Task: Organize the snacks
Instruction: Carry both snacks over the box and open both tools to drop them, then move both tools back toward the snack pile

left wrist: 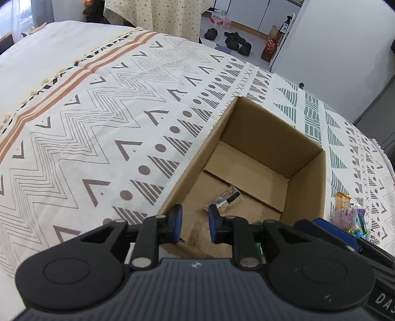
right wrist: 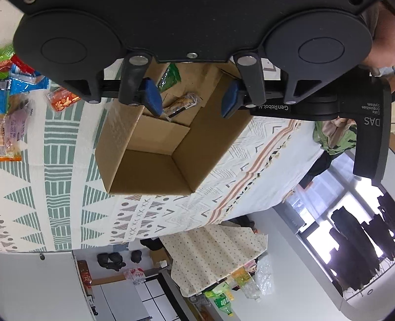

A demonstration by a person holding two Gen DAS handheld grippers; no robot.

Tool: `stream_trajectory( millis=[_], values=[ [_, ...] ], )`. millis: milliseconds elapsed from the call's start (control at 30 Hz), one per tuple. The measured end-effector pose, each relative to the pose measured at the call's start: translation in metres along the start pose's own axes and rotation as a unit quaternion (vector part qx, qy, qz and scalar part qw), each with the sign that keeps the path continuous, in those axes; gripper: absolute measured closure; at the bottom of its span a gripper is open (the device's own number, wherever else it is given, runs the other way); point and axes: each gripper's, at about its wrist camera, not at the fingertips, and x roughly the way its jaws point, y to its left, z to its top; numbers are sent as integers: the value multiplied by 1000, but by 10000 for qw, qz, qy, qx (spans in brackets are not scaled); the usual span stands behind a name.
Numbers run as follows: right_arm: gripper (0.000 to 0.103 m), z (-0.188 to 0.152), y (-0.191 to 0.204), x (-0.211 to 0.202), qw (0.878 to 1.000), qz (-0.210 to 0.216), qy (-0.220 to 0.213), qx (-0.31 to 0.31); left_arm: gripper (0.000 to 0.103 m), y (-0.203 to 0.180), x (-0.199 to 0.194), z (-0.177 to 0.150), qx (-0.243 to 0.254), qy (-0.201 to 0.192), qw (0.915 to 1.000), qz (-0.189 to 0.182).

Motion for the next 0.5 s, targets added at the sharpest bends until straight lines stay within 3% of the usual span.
stream_trajectory(
  millis=[233,333,400,500],
  values=[
    [46,3,-3,-22,9994,-316,-21,171,69,-5,-20,-4,165,-75,9998,-44],
    [39,1,-6,-35,9987,-450,-61,226,49,-11,-31,-7,244,-165,9995,-66],
    [33,-3,-9,-44,9985,-471,-107,260,29,-16,-37,-10,296,-198,9994,19],
    [27,-6,-14,-49,9976,-588,-100,345,20,-23,-46,-16,320,-298,9990,77]
  ],
)
